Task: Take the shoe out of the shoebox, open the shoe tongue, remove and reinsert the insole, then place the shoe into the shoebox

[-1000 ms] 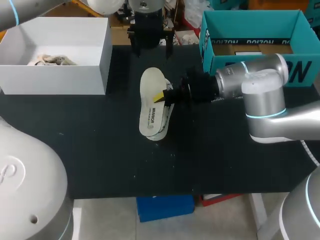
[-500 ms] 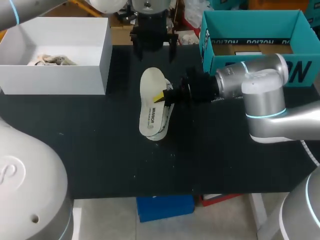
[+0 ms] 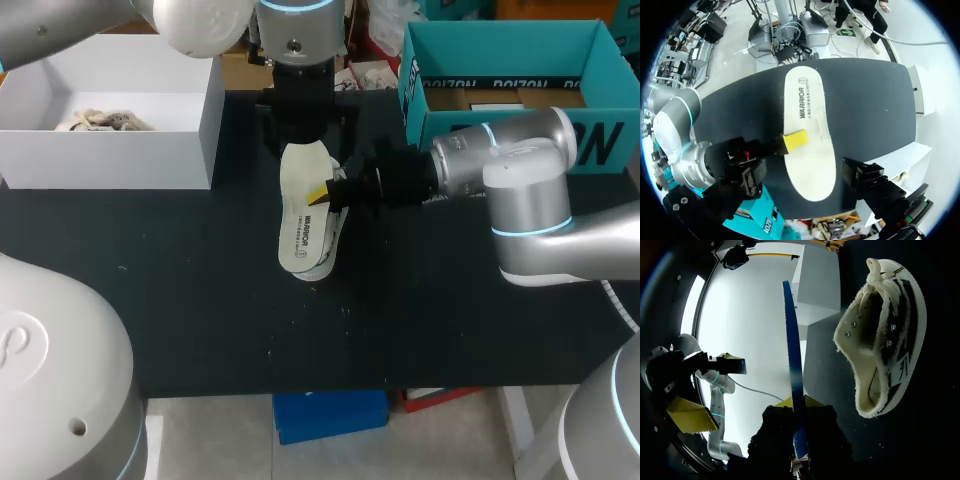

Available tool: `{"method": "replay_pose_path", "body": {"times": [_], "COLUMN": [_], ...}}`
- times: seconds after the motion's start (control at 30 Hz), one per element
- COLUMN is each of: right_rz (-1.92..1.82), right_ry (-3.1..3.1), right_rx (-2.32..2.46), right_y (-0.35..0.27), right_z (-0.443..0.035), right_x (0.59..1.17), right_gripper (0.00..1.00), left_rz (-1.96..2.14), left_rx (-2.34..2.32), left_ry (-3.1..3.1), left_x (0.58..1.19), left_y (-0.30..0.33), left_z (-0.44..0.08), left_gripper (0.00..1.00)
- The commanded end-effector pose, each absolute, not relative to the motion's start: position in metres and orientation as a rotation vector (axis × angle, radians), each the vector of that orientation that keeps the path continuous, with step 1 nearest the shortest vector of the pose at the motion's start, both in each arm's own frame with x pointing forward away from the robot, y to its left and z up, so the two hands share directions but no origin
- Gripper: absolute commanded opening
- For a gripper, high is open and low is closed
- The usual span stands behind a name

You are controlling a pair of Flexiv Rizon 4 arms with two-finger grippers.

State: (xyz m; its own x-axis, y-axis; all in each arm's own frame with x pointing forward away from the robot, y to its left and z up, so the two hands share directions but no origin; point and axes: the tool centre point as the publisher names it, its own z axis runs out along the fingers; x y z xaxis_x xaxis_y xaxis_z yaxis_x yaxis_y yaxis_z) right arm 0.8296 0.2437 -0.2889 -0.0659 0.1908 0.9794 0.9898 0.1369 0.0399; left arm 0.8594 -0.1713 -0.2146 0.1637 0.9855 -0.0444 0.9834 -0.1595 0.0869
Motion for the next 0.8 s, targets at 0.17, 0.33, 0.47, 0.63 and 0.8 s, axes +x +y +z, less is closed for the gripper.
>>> {"method": "replay_pose_path", "body": {"times": [0.17, 0.33, 0.47, 0.63, 0.8], "right_rz": [-1.049, -1.049, -1.049, -1.049, -1.049], "right_ry": [-1.451, -1.451, -1.451, -1.451, -1.451], "right_rx": [-1.224, -1.224, -1.224, -1.224, -1.224], "right_y": [0.245, 0.245, 0.245, 0.245, 0.245], "right_z": [-0.289, -0.289, -0.289, -0.289, -0.289], "right_x": [0.83, 0.83, 0.83, 0.83, 0.83], "right_gripper": [0.0, 0.0, 0.0, 0.0, 0.0], "left_rz": [0.063, 0.063, 0.044, 0.023, 0.011], "left_rx": [2.287, 2.286, 2.287, 2.268, 2.276], "left_ry": [1.924, 1.898, 1.874, 1.877, 1.873], "left_x": [0.816, 0.797, 0.783, 0.774, 0.769], "left_y": [-0.161, -0.156, -0.153, -0.146, -0.144], "left_z": [-0.206, -0.201, -0.197, -0.196, -0.199], "left_gripper": [1.0, 1.0, 1.0, 1.0, 1.0]}}
